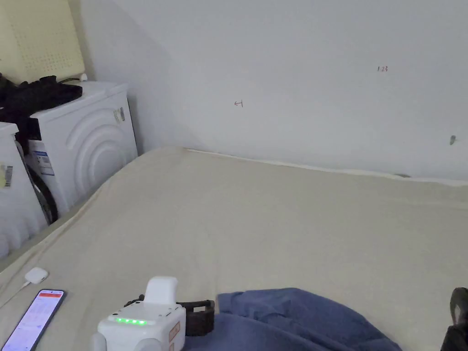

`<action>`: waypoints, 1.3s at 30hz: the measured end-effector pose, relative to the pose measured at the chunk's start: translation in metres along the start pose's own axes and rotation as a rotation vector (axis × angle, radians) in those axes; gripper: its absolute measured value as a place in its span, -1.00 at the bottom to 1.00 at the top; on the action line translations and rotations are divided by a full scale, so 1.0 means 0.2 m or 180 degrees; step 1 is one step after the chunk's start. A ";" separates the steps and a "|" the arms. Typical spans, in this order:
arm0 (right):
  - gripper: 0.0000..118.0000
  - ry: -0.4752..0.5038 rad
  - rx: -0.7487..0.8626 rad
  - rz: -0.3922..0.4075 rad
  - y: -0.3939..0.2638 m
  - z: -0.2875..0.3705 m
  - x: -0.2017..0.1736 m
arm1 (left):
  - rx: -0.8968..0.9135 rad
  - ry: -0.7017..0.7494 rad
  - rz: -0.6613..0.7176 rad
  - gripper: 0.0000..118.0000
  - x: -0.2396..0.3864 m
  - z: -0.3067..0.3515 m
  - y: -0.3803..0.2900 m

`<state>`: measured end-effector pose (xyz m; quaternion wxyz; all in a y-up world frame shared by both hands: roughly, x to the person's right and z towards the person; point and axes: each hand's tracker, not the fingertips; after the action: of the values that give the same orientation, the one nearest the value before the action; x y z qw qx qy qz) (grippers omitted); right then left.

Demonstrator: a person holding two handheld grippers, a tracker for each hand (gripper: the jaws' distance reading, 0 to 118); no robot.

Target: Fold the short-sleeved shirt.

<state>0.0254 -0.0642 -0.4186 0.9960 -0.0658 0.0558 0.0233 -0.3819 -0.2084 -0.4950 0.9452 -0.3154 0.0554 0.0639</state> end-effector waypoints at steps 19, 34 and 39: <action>-0.99 0.0147 -0.0403 0.0023 -0.19 -0.25 -0.06 | -0.0680 0.0102 -0.0126 -0.86 -0.01 -0.41 -0.28; -0.94 0.0990 -0.1032 0.0569 -0.38 -0.94 -0.27 | 0.0290 0.0112 -0.0023 -0.87 0.14 0.13 -0.11; 0.66 0.1584 -0.1594 0.0898 -0.52 -1.36 -0.44 | 0.0317 0.0048 0.0054 -0.87 0.19 0.17 -0.06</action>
<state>-0.0863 -0.2062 -0.6636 0.8921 -0.3025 0.2971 0.1564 -0.3404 -0.1952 -0.4668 0.9587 -0.2679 0.0683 0.0668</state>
